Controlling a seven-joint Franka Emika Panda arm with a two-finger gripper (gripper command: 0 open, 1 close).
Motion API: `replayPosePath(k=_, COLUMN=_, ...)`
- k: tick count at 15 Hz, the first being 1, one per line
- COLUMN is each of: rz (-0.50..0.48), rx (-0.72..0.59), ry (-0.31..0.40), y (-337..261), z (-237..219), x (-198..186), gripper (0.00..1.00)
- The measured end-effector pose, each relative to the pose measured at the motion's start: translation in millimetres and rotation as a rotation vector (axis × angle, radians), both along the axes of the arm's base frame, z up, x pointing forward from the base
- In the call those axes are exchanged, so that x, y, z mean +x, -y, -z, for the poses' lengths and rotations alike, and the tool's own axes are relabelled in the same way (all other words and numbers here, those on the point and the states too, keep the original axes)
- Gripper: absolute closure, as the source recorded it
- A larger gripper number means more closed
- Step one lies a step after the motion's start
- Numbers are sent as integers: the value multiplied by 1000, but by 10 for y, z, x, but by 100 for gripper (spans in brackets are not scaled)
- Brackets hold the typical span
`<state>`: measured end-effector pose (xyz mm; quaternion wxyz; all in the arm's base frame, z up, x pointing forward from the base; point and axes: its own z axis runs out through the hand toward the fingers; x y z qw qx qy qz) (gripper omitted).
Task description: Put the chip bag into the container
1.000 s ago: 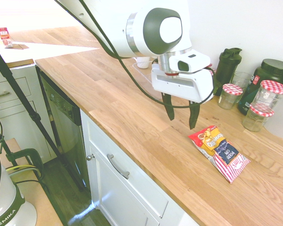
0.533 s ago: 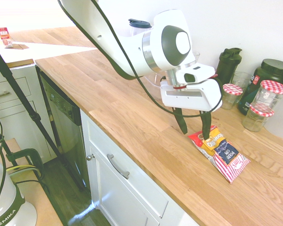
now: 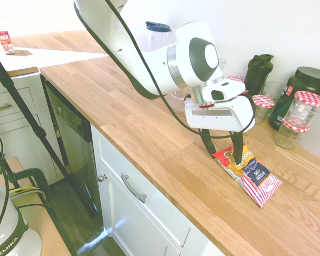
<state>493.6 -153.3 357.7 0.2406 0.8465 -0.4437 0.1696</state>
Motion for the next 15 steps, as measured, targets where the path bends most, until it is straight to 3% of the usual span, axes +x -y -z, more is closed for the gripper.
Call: replayPosePath(k=15, rz=-24, rx=-36, ry=-3, y=-129, z=100, x=42, gripper=100)
